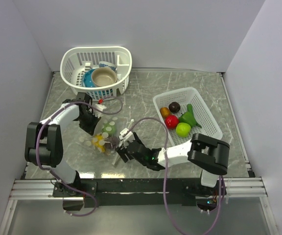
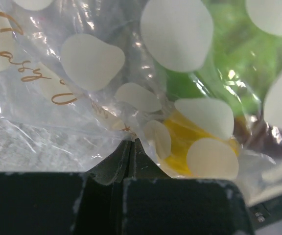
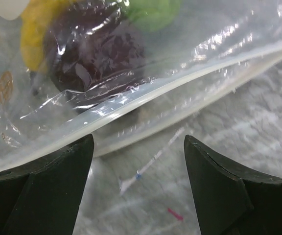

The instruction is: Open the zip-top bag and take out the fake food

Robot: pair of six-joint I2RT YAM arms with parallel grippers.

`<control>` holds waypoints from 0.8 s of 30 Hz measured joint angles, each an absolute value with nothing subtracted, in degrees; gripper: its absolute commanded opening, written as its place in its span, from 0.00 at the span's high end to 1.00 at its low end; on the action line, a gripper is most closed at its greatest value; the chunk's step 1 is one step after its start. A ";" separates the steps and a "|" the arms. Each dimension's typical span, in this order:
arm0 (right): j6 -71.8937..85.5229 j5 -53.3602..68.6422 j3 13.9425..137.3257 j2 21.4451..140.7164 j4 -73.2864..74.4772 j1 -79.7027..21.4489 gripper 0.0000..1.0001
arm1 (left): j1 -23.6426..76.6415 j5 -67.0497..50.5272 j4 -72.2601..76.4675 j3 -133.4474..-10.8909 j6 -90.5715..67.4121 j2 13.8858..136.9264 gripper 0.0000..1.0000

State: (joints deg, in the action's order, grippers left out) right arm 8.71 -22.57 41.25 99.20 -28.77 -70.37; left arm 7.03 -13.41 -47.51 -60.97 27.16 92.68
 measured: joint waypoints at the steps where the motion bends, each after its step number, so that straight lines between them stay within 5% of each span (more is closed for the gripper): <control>1: 8.62 -22.52 41.76 99.66 -29.19 -70.37 0.15 | 7.14 -12.82 -46.81 -60.77 27.07 93.01 0.99; 7: 7.79 -20.86 45.41 101.60 -30.44 -70.37 0.00 | 9.78 -11.31 -43.24 -59.33 25.98 94.30 0.99; 19: 8.12 -18.83 52.07 107.46 -31.27 -70.37 0.00 | 13.37 -11.92 -41.78 -58.30 24.21 96.62 0.99; 22: 8.97 -18.57 52.07 110.02 -30.57 -70.37 0.09 | 13.37 -11.90 -41.80 -58.30 24.23 96.62 0.99; 24: 9.58 -18.24 51.35 110.45 -30.06 -70.37 0.31 | 13.37 -11.86 -41.71 -58.24 24.23 96.62 0.99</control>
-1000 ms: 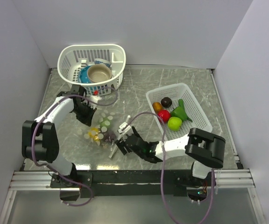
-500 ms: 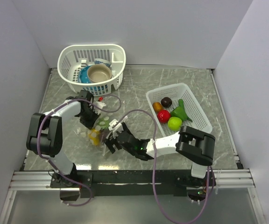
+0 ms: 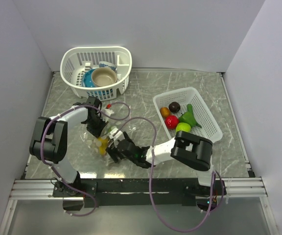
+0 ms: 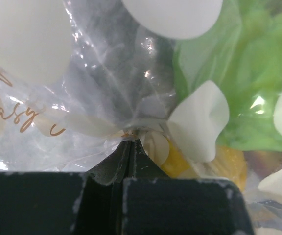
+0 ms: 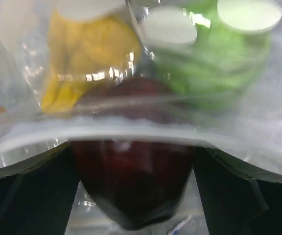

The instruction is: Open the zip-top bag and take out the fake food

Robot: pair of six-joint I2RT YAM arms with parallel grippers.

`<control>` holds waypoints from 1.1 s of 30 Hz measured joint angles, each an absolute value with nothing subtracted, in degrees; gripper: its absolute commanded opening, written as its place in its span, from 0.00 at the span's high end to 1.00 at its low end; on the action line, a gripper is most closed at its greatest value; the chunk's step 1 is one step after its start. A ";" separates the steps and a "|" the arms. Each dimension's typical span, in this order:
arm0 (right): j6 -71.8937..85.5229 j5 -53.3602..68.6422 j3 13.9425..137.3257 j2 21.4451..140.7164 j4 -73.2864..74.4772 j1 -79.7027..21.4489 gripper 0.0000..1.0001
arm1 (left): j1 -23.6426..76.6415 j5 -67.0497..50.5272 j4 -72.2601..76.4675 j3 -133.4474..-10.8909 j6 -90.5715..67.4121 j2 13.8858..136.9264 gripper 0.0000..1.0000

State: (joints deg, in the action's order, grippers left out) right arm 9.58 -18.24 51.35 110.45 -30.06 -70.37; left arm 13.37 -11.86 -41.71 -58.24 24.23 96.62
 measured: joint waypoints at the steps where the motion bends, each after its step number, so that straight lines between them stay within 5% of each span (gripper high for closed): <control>1: 9.61 -18.11 50.87 110.39 -30.02 -70.37 0.39 | 13.37 -11.81 -41.52 -58.08 24.23 96.62 0.99; 5: 10.79 -18.85 48.93 108.40 -29.69 -70.37 0.89 | 13.37 -11.70 -41.34 -57.98 24.23 96.62 0.99; 12: 11.07 -24.60 42.15 93.08 -23.88 -70.35 0.87 | 12.91 -11.84 -41.67 -58.96 24.23 97.54 0.99; 16: 11.22 -29.43 38.57 81.17 -21.23 -69.01 1.00 | 12.03 -11.94 -41.56 -60.18 24.25 98.50 0.99; 22: 15.75 -38.33 37.47 72.66 -15.05 -54.96 1.00 | 11.38 -12.34 -41.36 -60.49 24.27 98.83 0.99; 25: 19.49 -40.95 37.76 71.64 -10.96 -45.01 0.44 | 11.33 -12.43 -41.34 -60.49 24.29 98.83 0.99; 26: 20.21 -40.82 38.24 71.70 -9.47 -42.17 0.18 | 11.33 -12.47 -41.34 -60.47 24.29 98.83 0.99; 27: 20.75 -40.71 38.89 72.16 -8.03 -39.40 0.04 | 11.33 -12.56 -41.34 -60.47 24.32 98.83 0.99; 33: 22.44 -39.18 45.69 78.41 -2.17 -35.29 0.00 | 11.31 -13.26 -41.39 -60.36 24.34 98.72 0.99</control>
State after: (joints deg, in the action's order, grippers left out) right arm 22.44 -39.18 45.69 78.41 -2.17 -35.29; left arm 11.31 -13.26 -41.39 -60.36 24.34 98.72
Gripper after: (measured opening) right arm 0.998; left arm 0.016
